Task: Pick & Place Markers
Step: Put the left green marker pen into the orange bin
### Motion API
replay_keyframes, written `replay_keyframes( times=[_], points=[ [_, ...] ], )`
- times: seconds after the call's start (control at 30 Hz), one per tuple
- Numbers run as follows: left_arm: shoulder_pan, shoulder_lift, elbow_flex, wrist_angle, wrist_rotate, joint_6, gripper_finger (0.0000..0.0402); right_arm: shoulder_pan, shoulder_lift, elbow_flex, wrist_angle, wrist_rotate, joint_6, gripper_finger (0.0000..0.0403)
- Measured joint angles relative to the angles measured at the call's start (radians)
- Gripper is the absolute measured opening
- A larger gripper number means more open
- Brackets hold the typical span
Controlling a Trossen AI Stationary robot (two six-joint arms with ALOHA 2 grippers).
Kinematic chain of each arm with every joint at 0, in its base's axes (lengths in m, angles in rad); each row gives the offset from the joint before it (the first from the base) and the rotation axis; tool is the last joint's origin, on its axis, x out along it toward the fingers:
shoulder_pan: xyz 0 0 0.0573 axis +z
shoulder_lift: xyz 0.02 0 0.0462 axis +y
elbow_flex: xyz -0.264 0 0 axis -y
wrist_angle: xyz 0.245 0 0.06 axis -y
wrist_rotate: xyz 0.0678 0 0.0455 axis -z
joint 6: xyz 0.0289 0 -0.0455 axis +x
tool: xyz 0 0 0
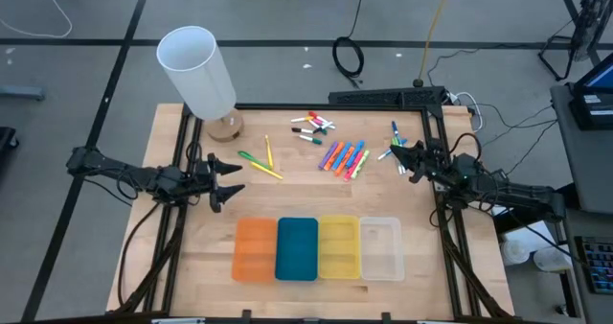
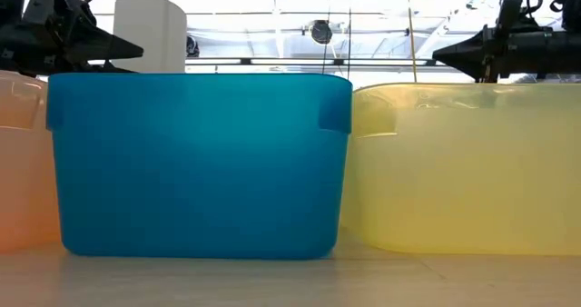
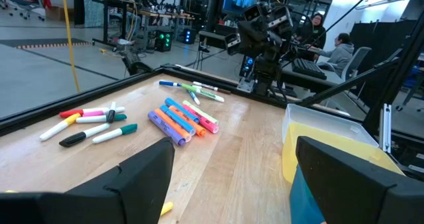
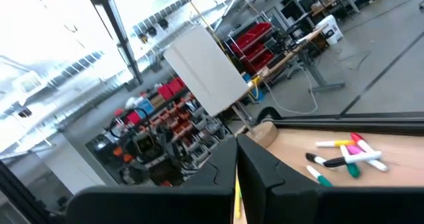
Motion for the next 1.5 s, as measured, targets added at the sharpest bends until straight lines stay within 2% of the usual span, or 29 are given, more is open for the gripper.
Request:
replay_keyframes(
  times=[0.13, 0.27, 0.37, 0.43, 0.6, 0.7, 0.77, 0.9, 1.13, 1.3, 1.5],
  points=[
    [0.0, 0.0, 0.0, 0.0, 0.0, 0.0, 0.0324, 0.0, 0.0, 0.0, -0.004, -0.001, -0.131, 0.0],
    [0.0, 0.0, 0.0, 0.0, 0.0, 0.0, 0.0324, 0.0, 0.004, 0.0, 0.042, -0.059, -0.255, 0.0],
    [0.0, 0.0, 0.0, 0.0, 0.0, 0.0, 0.0324, 0.0, 0.016, 0.02, 0.131, 0.003, -0.271, 0.0011],
    [0.0, 0.0, 0.0, 0.0, 0.0, 0.0, 0.0324, -0.001, 0.036, 0.06, 0.091, 0.038, -0.285, 0.0035],
    [0.0, 0.0, 0.0, 0.0, 0.0, 0.0, 0.0324, 0.009, 0.183, 0.239, -0.219, 0.097, -0.279, 0.0134],
    [0.0, 0.0, 0.0, 0.0, 0.0, 0.0, 0.0324, 0.007, 0.335, 0.337, -0.515, 0.237, -0.135, 0.0183],
    [0.0, 0.0, 0.0, 0.0, 0.0, 0.0, 0.0324, -0.004, 0.433, 0.403, -0.667, 0.326, -0.04, 0.0198],
    [0.0, 0.0, 0.0, 0.0, 0.0, 0.0, 0.0324, -0.064, 0.619, 0.477, -0.804, 0.334, 0.055, 0.02],
    [0.0, 0.0, 0.0, 0.0, 0.0, 0.0, 0.0324, -0.204, 0.843, 0.501, -0.824, 0.11, 0.052, 0.0174],
    [0.0, 0.0, 0.0, -0.001, 0.0, 0.0, 0.0324, -0.259, 0.918, 0.503, -0.84, 0.106, 0.045, 0.0168],
    [0.0, 0.0, 0.0, 0.0, 0.0, 0.0, 0.0324, -0.263, 0.935, 0.503, -0.864, 0.106, 0.023, 0.0171]
  ],
)
